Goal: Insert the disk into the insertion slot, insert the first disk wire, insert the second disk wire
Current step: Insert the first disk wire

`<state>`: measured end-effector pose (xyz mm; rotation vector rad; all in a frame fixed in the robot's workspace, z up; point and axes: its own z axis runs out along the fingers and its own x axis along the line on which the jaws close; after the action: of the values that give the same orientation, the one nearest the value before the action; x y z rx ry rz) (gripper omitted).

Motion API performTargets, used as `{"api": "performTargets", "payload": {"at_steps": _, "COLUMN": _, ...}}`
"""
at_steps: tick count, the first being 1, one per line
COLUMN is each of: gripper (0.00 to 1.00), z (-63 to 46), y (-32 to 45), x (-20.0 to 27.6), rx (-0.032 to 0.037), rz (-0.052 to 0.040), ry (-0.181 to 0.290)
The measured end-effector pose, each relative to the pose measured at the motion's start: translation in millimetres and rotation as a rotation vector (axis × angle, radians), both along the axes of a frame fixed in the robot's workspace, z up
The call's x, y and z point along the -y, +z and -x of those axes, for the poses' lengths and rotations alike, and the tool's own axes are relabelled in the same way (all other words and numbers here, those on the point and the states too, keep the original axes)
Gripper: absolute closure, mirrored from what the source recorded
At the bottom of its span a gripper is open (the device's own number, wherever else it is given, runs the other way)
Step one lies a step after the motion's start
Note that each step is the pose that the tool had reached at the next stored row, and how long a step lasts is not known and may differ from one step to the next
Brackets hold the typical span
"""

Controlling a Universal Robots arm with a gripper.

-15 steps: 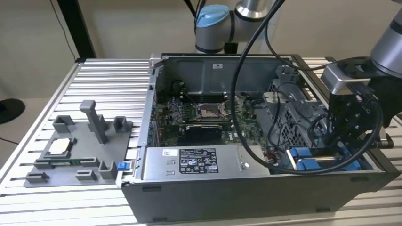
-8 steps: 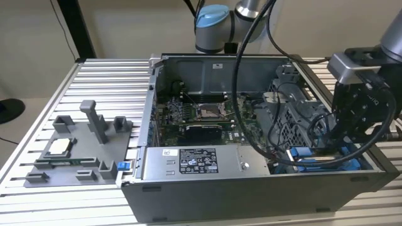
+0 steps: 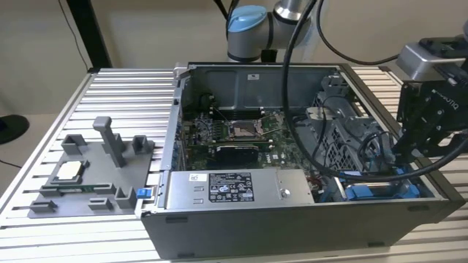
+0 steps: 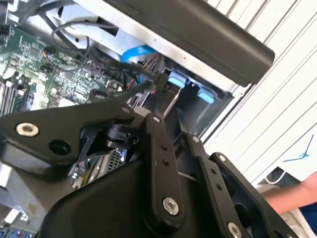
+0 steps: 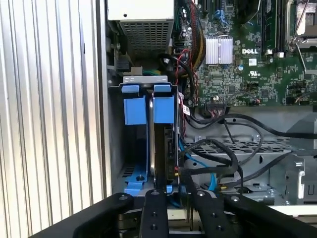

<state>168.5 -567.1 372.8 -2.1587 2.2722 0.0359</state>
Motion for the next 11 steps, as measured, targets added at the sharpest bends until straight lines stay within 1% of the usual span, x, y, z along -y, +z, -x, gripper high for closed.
{"api": "performTargets", "payload": {"at_steps": 3, "gripper": 1.0, "z": -9.7, "y": 0.1, "x": -0.2, "rx": -0.0129, "rz": -0.0004, "ry": 0.0}}
{"api": "performTargets", "payload": {"at_steps": 5, "gripper": 1.0, "z": -15.2, "y": 0.0, "x": -0.2, "rx": -0.027, "rz": -0.0005, "ry": 0.0}}
{"api": "performTargets", "payload": {"at_steps": 8, "gripper": 1.0, "z": -23.1, "y": 0.0, "x": -0.3, "rx": -0.0506, "rz": -0.0004, "ry": 0.0}}
{"api": "performTargets", "payload": {"at_steps": 9, "gripper": 0.0, "z": -25.4, "y": 0.1, "x": -0.3, "rx": -0.0578, "rz": -0.0004, "ry": 0.0}}
{"api": "performTargets", "payload": {"at_steps": 11, "gripper": 0.0, "z": -29.6, "y": -0.5, "x": -0.3, "rx": -0.074, "rz": -0.0004, "ry": 0.0}}
